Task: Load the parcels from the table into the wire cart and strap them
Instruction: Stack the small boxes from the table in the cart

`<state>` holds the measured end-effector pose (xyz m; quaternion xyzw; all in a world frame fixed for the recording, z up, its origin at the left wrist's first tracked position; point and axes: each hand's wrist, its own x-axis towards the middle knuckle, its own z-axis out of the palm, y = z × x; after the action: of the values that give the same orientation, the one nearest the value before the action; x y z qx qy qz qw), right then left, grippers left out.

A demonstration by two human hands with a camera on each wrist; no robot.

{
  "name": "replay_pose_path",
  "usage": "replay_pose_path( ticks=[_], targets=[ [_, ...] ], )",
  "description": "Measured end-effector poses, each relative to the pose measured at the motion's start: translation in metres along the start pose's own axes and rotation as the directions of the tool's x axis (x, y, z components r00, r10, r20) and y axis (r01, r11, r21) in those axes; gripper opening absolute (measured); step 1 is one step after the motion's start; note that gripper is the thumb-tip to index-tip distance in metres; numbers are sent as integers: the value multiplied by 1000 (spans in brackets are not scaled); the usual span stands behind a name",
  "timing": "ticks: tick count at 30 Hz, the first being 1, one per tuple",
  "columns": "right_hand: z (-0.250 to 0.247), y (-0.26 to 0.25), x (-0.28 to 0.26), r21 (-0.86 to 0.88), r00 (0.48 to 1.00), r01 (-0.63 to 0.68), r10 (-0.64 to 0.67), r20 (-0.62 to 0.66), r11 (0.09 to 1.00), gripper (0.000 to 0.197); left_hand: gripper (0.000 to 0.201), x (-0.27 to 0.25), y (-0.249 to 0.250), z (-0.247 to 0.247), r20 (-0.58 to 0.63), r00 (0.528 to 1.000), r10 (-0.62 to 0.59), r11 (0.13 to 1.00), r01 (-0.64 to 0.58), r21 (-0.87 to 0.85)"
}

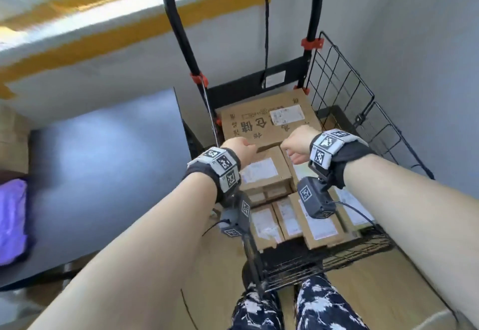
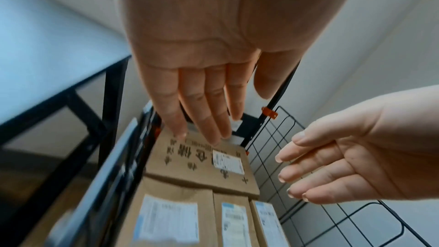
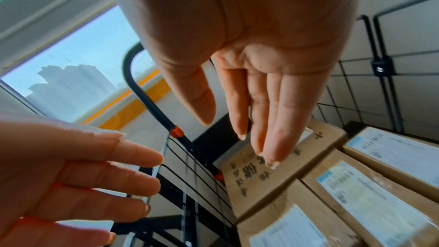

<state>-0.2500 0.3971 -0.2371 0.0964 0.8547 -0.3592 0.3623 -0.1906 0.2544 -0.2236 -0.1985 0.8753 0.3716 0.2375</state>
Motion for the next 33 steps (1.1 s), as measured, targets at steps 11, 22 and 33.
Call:
replay_pose_path(
  ticks=[11,22,33],
  targets=[
    [18,-117,-77,-61,943,330,-326,65,942,19,30,-85,-33,-112,-314,949,-9,1000,5,-16],
    [115,-196,-157,-79,852,461,-415,320,884,33,32,-158,-132,-182,-506,850,-147,985,81,-149],
    [272,-319,-191,-167,789,604,-555,263,779,25,30,-216,-285,-315,-585,803,-116,979,191,68]
  ],
)
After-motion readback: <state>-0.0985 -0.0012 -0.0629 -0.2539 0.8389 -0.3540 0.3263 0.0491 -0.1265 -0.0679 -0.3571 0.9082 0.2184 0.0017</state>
